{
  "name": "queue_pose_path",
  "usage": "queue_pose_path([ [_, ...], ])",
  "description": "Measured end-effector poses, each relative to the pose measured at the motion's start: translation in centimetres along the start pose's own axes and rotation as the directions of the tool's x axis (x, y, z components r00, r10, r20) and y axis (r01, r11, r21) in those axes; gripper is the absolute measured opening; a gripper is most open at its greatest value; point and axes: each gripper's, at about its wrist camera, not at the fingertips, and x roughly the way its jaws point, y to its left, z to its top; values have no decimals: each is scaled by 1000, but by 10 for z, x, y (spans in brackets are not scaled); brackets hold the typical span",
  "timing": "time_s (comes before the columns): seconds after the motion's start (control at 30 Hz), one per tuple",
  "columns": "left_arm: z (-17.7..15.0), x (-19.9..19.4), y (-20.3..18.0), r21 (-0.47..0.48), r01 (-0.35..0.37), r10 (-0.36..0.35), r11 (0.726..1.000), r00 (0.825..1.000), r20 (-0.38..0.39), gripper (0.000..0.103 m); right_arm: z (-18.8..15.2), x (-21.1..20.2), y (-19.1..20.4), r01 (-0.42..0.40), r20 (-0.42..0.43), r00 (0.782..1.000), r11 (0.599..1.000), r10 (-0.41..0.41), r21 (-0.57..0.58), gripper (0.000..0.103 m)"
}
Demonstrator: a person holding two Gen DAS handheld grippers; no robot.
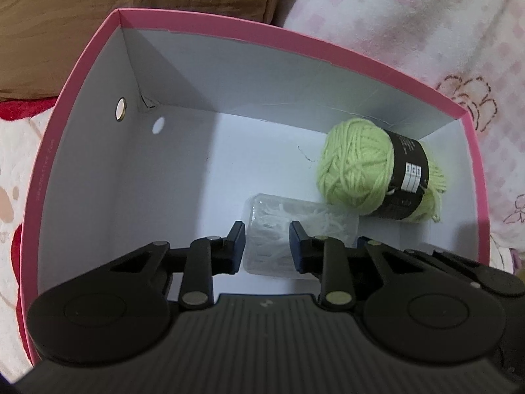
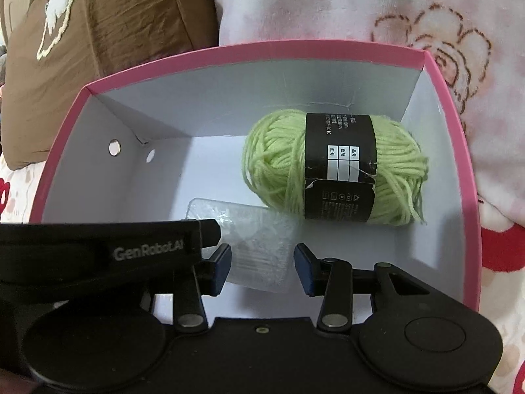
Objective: Organize objects
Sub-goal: 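Lower the floss-pick box onto the box floor and open the left gripper, then withdraw the left gripper from the box toward the blue snack packet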
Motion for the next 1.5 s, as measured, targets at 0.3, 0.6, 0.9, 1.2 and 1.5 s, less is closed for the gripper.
queue_pose_path([
  [0.3, -12, -35, 4, 100, 8, -13, 995, 999, 45, 32, -22, -36, -18, -79, 50, 995, 995, 82, -53, 48],
  [0.6, -28, -75, 8, 189, 103, -108, 977, 994, 18, 33, -43, -97, -15, -89, 112, 988, 982, 109, -169, 51],
  [0.9, -46, -133, -10, 295, 104, -115, 950, 993, 19, 38, -60, -141, -8, -81, 154, 981, 969, 119, -231, 51],
  [1.2, -68, -174, -30, 367, 59, -58, 928, 998, -13, 38, -83, -183, -7, -149, 162, 968, 961, 190, -232, 54],
  [1.5, -98, -232, -48, 378, 38, -39, 925, 999, -6, 40, -109, -237, -2, -116, 225, 954, 933, 200, -340, 58],
])
